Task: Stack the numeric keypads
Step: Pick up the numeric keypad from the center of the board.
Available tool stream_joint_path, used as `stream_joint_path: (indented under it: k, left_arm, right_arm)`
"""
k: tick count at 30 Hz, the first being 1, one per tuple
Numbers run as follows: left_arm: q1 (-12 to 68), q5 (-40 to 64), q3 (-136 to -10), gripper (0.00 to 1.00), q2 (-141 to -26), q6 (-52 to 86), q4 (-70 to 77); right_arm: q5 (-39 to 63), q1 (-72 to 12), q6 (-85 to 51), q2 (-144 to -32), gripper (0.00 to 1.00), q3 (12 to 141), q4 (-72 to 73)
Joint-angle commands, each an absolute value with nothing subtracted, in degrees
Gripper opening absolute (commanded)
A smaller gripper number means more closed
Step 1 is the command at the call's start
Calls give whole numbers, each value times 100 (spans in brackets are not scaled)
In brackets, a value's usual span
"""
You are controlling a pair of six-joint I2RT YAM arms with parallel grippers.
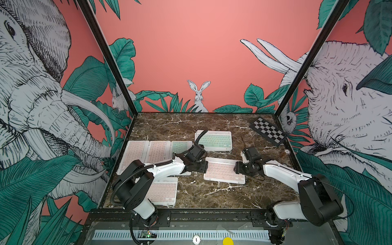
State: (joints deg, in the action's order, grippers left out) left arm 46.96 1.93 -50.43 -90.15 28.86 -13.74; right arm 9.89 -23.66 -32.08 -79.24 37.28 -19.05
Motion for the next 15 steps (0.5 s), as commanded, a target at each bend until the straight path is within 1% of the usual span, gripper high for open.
stream_joint_path:
  k: [1,6,12,15]
  left_arm:
    - [4715,217,-5066,68,-8989,2870,-1337]
    - [4711,169,-5008,68,-8974,2942,-1370]
    - [4741,159,-4896,68,-8907,2986,-1402]
    - [4784,109,-4863,68,-8938,3084,-1327]
  right_arm:
    - [1175,-2505,-3535,-8182,63,3683,-1708]
    - [1318,-2579,-3957,-8097,61,3533,-1310]
    - [901,-2524,-3650,-7525,63,3708,-1948]
    - [793,-2390,-3463,-7487,63,3723,-2144]
